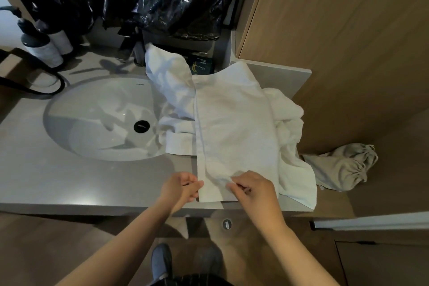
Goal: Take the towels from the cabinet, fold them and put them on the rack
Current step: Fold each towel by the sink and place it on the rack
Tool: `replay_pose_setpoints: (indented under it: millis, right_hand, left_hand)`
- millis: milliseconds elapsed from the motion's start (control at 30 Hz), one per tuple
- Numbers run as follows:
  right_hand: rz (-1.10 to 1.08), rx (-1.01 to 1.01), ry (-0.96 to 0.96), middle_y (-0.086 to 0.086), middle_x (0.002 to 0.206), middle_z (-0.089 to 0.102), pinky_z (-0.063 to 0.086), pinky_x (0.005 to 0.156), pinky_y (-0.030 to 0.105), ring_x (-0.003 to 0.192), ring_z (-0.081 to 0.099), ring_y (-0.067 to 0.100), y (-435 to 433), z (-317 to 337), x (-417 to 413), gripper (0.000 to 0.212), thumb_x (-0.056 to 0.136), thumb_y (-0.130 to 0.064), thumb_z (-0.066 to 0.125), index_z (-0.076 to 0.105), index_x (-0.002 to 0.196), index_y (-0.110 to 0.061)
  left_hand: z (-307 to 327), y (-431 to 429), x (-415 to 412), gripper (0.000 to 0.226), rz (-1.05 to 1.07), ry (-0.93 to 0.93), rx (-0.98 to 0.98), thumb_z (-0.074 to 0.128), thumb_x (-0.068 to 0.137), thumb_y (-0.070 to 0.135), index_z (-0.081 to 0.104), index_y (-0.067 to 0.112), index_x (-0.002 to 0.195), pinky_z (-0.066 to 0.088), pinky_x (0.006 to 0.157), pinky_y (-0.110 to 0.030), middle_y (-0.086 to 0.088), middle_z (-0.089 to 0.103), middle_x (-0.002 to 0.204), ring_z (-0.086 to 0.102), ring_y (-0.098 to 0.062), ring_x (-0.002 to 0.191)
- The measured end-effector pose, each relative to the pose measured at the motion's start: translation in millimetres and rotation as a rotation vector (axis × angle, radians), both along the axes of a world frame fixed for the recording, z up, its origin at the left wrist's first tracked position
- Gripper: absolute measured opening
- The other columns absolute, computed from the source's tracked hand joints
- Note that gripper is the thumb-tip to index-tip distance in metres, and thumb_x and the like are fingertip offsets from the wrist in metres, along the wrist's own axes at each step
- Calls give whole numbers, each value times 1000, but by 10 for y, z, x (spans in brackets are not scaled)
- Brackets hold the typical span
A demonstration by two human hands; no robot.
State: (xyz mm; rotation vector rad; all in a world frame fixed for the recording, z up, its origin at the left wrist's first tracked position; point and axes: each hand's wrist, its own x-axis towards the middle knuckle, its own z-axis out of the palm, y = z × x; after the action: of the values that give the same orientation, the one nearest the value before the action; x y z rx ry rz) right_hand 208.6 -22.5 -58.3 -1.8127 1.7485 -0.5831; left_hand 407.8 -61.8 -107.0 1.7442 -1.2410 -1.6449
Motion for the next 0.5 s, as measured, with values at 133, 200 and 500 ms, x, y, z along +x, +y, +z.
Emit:
replay_pose_setpoints:
  millis: [133,200,500]
  right_hand:
    - [150,74,59,-15,95,57,36,79,1,85,53,-1,35,-70,247,22,97,-28,59,72,115,-23]
    - [182,117,78,-8,102,61,32,79,-1,90,53,3,33,-125,301,27,98,-26,58,69,122,-21]
    - [120,152,80,-16,121,67,34,98,5,106,54,-7,122,-204,89,29,95,-35,62,68,123,-32]
  left_hand:
    - [139,36,23,9,102,238,130,65,90,9,66,6,82,58,65,-21,-9,71,78,68,-20,75]
    - [194,48,41,10,182,332,207,59,94,8,65,4,87,59,67,-23,-14,72,86,70,-23,77]
    - [219,47,-32,13,40,287,80,60,92,3,67,-4,100,60,75,-28,-15,73,100,72,-23,90]
